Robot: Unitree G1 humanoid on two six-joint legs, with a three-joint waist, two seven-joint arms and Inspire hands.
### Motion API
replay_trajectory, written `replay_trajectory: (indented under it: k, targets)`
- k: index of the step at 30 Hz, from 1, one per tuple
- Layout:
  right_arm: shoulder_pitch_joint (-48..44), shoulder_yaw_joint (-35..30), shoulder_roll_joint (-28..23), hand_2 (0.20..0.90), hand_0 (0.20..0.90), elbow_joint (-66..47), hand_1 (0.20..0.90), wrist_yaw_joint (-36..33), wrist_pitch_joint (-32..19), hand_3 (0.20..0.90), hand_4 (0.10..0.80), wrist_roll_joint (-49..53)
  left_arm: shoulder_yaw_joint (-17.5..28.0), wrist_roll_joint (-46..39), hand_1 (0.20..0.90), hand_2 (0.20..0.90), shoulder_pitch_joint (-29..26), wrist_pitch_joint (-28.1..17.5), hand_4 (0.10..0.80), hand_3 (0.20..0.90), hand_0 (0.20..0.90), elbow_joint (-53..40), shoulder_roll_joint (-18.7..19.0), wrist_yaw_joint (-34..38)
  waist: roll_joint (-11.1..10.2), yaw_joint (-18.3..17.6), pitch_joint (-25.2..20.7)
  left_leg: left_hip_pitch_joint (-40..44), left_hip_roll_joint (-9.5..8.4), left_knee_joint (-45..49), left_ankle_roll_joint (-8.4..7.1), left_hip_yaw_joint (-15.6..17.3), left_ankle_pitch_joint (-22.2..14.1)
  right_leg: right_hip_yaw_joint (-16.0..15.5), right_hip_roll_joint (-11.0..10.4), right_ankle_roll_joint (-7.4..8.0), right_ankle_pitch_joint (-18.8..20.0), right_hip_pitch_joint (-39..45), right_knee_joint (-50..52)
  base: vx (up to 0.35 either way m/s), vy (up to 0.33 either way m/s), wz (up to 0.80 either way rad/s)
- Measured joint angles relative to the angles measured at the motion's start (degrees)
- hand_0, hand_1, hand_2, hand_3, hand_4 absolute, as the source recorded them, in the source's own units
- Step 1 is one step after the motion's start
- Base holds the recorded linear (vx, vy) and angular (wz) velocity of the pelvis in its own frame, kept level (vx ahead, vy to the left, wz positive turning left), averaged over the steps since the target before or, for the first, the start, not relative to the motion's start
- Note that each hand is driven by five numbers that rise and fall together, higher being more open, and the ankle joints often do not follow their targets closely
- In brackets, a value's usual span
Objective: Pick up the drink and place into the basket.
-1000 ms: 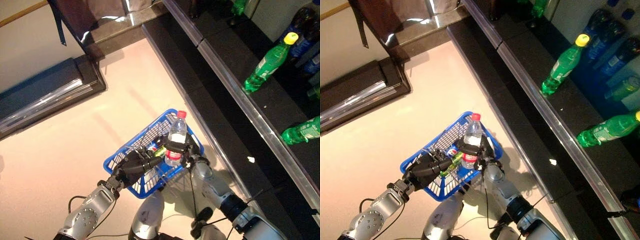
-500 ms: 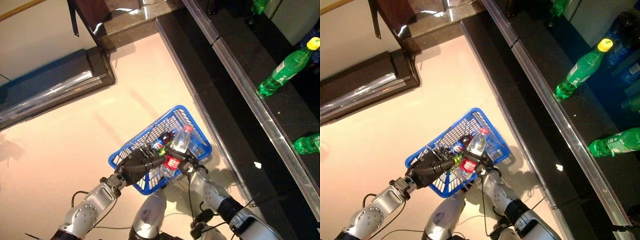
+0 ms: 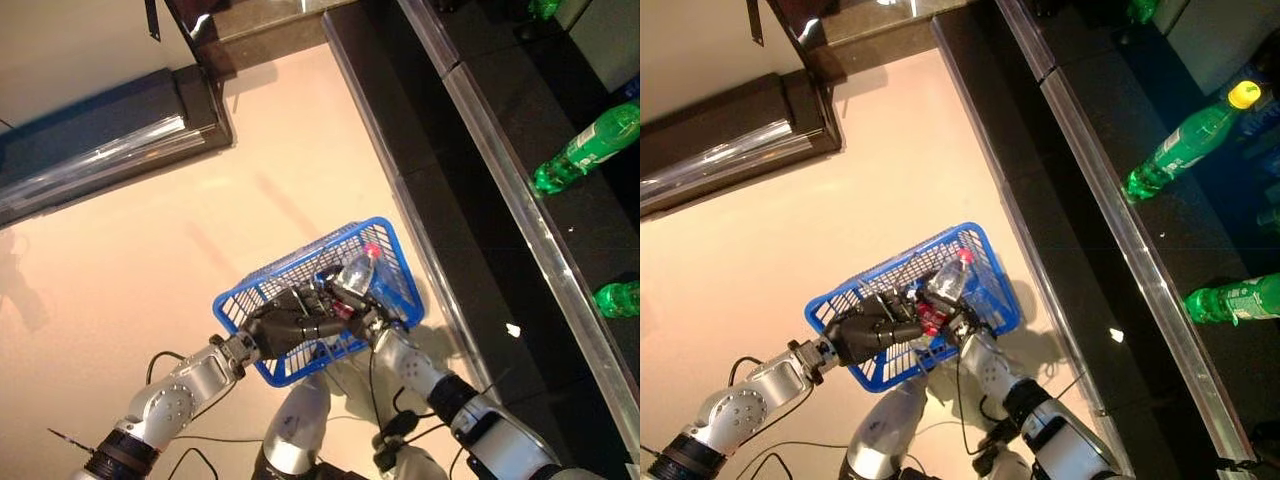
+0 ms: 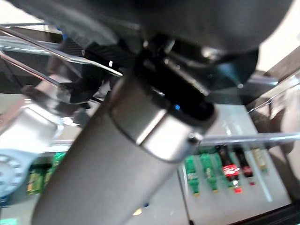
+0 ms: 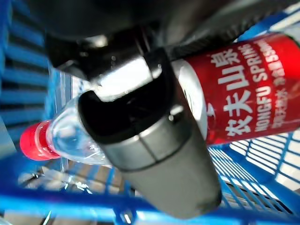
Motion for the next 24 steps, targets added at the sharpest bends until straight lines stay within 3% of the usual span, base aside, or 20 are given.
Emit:
replay_trajectory:
  k: [13, 14, 15, 16, 24]
  targets:
    - [-4.9, -1.6, 1.0, 0.3, 0.3, 8.8, 0.3, -1.3, 4.3, 0.2, 0.1, 5.6, -2.5, 0.0, 0.3, 0.3, -3.0, 1.5, 0.1, 0.2, 0.3, 0.0, 0.0, 0.0, -0.1, 0.4, 0.2, -0.2, -0.05, 0.1, 0.01, 0.0, 0.0, -0.2, 0.0, 0.02, 0.0, 0.0, 0.1, 0.005, 0.0, 0.0]
    - [-4.9, -1.6, 1.0, 0.411, 0.411, 8.9, 0.411, -1.3, 4.3, 0.329, 0.229, 6.1, -2.6, 0.0, 0.3, 0.3, -3.3, 1.6, 0.1, 0.2, 0.3, 0.0, 0.0, 0.0, -0.1, 0.4, 0.2, -0.2, -0.06, 0.2, 0.01, 0.0, 0.0, -0.2, 0.0, 0.02, 0.0, 0.0, 0.2, 0.0, 0.0, 0.0]
    - [-4.9, -1.7, 1.0, 0.818, 0.818, 8.9, 0.818, -1.3, 4.4, 0.804, 0.704, 6.1, -2.8, 0.0, 0.3, 0.3, -3.6, 1.7, 0.1, 0.2, 0.3, 0.0, -0.1, 0.0, -0.1, 0.4, 0.2, -0.2, -0.05, 0.3, 0.01, 0.0, 0.0, -0.2, 0.0, 0.0, 0.0, 0.0, 0.3, 0.0, 0.0, 0.0]
    - [-4.9, -1.8, 1.0, 0.9, 0.9, 8.9, 0.9, -1.3, 4.5, 0.9, 0.8, 6.1, -2.9, 0.0, 0.3, 0.3, -3.9, 1.9, 0.1, 0.2, 0.3, 0.0, -0.1, 0.0, -0.1, 0.4, 0.3, -0.2, -0.05, 0.3, 0.01, 0.0, 0.0, -0.3, 0.0, -0.01, 0.0, 0.0, 0.4, 0.023, 0.006, 0.06]
    - [-6.1, -5.1, 1.4, 0.9, 0.9, 11.3, 0.9, -1.5, 4.1, 0.9, 0.8, 8.7, -3.2, 0.0, 0.3, 0.3, -5.2, 1.9, 0.1, 0.2, 0.3, 0.0, -0.2, 0.1, -0.1, 0.3, 1.0, -2.0, -0.1, 2.1, 0.02, 0.0, 0.0, -1.8, -0.6, -0.24, -1.7, -1.0, 3.6, 0.009, -0.001, 0.11]
